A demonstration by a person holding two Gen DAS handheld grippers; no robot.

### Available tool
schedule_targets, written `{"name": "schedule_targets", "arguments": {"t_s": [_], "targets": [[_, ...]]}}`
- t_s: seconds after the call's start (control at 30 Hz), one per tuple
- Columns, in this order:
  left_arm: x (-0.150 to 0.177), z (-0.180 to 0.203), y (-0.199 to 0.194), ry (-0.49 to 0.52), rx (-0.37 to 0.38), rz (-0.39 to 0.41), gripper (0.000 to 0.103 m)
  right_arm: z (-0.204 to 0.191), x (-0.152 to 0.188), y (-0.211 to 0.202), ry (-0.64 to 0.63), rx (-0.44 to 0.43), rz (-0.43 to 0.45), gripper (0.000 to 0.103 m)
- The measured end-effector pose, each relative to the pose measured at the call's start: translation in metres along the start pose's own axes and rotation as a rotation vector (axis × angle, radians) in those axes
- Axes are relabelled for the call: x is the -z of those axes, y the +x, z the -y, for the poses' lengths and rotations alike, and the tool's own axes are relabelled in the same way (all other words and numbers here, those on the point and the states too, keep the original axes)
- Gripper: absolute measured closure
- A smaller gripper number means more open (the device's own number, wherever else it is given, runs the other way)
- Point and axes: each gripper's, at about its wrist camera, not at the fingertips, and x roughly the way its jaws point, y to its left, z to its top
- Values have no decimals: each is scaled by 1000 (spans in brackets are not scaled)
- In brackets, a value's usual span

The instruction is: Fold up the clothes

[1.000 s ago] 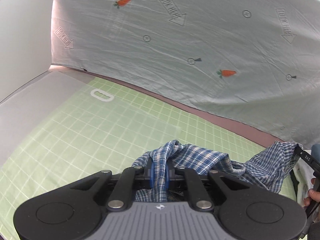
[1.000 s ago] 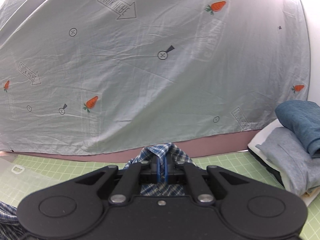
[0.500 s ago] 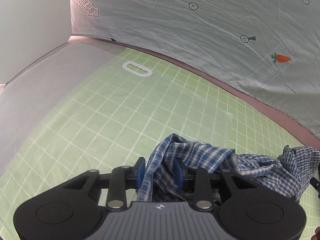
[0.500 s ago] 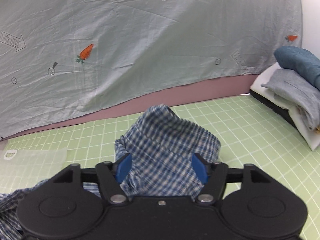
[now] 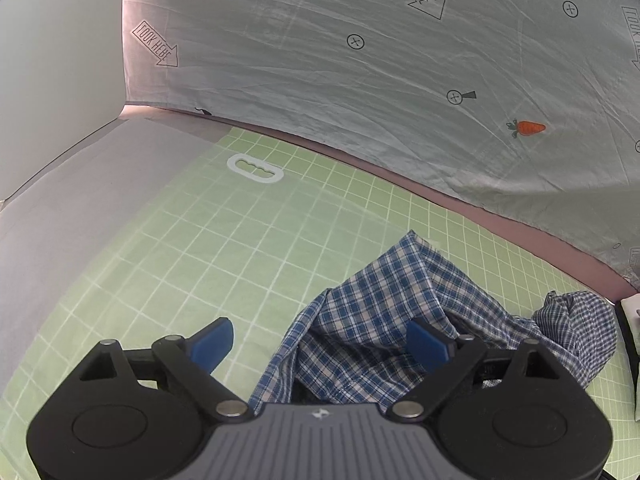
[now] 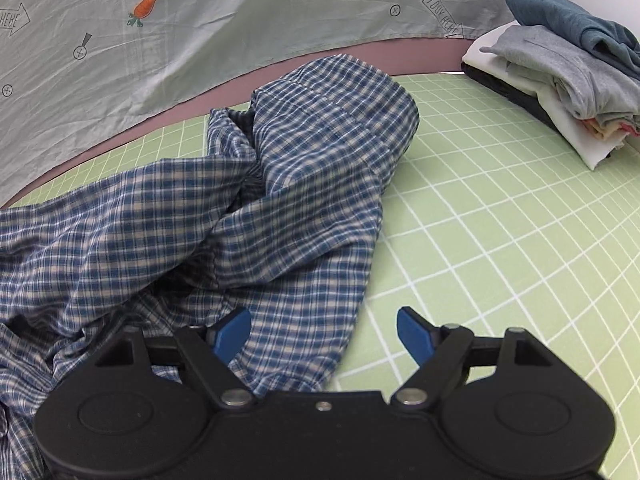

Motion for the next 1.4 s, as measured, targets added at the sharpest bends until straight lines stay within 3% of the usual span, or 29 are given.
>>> {"name": "schedule_targets", "arguments": {"t_s": [0.17,0.3,0.47,0.53,0.57,0.67,0.7,0.73,0.8,0.9,1.03,1.13,1.2,1.4], "targets": [[-9,10,3,43,93,6,8,-12,9,2,31,3,-13,22],[-16,26,16,135,132,7,8,-22,13,6,38,18,-28,22],[-22,36,50,208,137,-72,10,-22,14,5,78,64,-21,22],[-22,36,63,226,126,-97,28,-20,15,6,104,79,-29,22],[-22,33,68,221,117,-105,31,-19,15,8,115,89,-36,22],[-26,17,84,188,106,-128,57,-19,16,12,140,113,-57,27],[-28,9,89,174,93,-137,76,-19,16,14,144,117,-63,29],[-31,1,95,162,85,-146,89,-20,17,15,145,119,-69,29],[-35,-14,102,146,93,-155,95,-25,17,17,128,111,-78,33],[-43,-34,105,132,34,-125,96,-32,18,20,88,87,-102,49],[-58,-77,106,19,-75,-83,97,-43,17,22,8,87,-103,57],[-67,-120,106,-108,-188,-60,98,-46,16,22,-34,93,-98,57],[-69,-143,104,-135,-270,-47,98,-45,15,22,-42,95,-97,57],[-52,-175,94,-165,-314,-95,94,-42,13,20,-41,91,-100,51]]}}
